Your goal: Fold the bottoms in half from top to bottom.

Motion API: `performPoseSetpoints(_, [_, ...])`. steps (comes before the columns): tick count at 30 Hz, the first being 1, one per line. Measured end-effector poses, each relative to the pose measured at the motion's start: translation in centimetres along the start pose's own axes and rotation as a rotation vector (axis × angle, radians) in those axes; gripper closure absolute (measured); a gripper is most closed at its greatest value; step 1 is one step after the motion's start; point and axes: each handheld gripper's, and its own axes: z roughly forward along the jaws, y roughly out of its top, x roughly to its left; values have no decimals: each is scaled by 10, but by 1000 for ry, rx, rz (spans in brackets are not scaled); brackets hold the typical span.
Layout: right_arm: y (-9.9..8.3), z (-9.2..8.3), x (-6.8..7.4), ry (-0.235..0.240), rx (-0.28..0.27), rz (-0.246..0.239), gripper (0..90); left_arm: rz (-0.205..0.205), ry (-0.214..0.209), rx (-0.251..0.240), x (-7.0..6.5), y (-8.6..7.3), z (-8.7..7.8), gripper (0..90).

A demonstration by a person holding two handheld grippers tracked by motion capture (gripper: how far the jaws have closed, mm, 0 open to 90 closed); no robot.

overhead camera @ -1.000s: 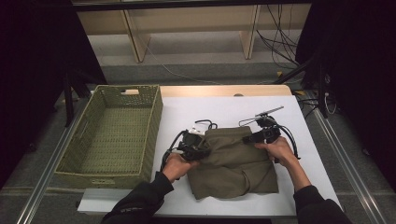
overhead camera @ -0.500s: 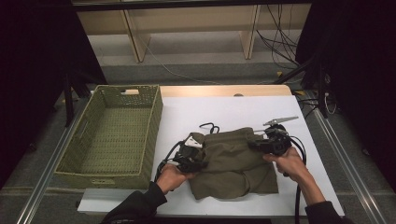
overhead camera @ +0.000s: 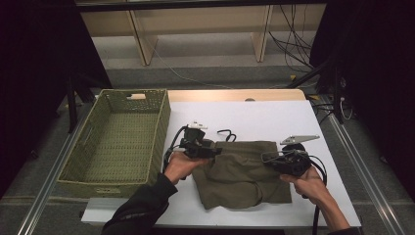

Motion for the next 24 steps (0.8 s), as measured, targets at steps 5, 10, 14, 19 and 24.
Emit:
performPoseSetpoints(5, [-1, 1, -1, -2, -2, -5, 804, -3, 21, 7, 5, 19, 23, 659])
performPoseSetpoints(10, [-1, 1, -1, -7, -2, -10, 805, -16, 46, 56, 10, 31, 47, 802])
performPoseSetpoints(14, [-2, 1, -2, -5, -3, -13, 804, -36, 70, 97, 16, 36, 62, 852])
performPoseSetpoints(19, [-2, 2, -3, -3, -5, -16, 804, -33, 82, 149, 17, 35, 77, 884])
performPoseSetpoints(24, [-2, 1, -2, -1, -5, -17, 804, -41, 59, 199, 18, 29, 81, 891])
